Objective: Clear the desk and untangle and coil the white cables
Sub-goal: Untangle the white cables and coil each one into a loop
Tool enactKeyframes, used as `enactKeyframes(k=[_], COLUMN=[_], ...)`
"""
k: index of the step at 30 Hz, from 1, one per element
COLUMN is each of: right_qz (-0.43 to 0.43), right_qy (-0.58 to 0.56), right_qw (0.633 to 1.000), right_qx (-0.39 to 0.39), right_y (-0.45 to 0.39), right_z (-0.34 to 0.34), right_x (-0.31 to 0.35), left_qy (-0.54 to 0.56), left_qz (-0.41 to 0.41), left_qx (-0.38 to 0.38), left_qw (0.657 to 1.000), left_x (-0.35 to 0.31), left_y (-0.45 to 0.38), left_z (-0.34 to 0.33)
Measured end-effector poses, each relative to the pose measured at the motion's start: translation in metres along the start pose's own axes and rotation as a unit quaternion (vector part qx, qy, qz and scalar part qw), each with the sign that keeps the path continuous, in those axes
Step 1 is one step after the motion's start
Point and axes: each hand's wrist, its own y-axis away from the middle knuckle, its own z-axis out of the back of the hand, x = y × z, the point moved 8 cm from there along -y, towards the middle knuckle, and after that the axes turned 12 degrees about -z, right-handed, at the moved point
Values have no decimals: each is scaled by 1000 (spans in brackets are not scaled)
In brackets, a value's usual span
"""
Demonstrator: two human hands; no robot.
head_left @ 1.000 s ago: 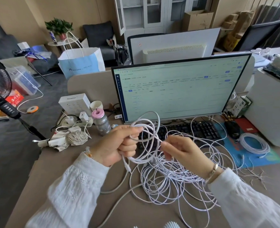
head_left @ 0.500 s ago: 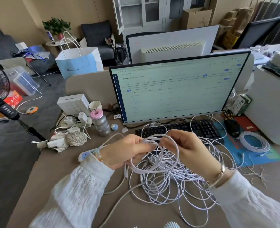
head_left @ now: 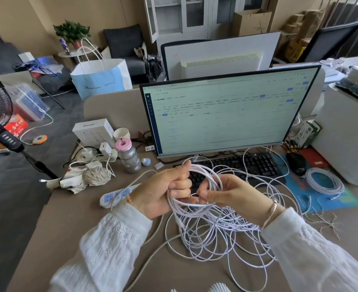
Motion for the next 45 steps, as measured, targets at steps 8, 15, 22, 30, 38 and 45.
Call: enactKeyframes(k=[8,15,22,30,38,45], right_qz=[-73,-52,-17,-79,-101,11], right_qy=[-250,-239,-244,-46,234,199], right_qw=[963,966,967,995,952,957], right_qx=[72,83,65,-44,-171,-212], right_y=[-11,-11,-11,-34,-33,2], right_z=[-5,-2,2,7,37,24], right_x=[-25,-23,-16,-66,-128,-52], left_qy=[34,24,5,3,16,-1], left_qz=[31,51,42,-73,-199,-214], left_qx=[-32,-21,0,-112,-157,-214], left_qw=[998,998,999,991,967,953], left_x=[11,11,8,-53,-120,-96], left_y=[1,3,2,0,27,24], left_z=[2,-1,-2,15,43,63])
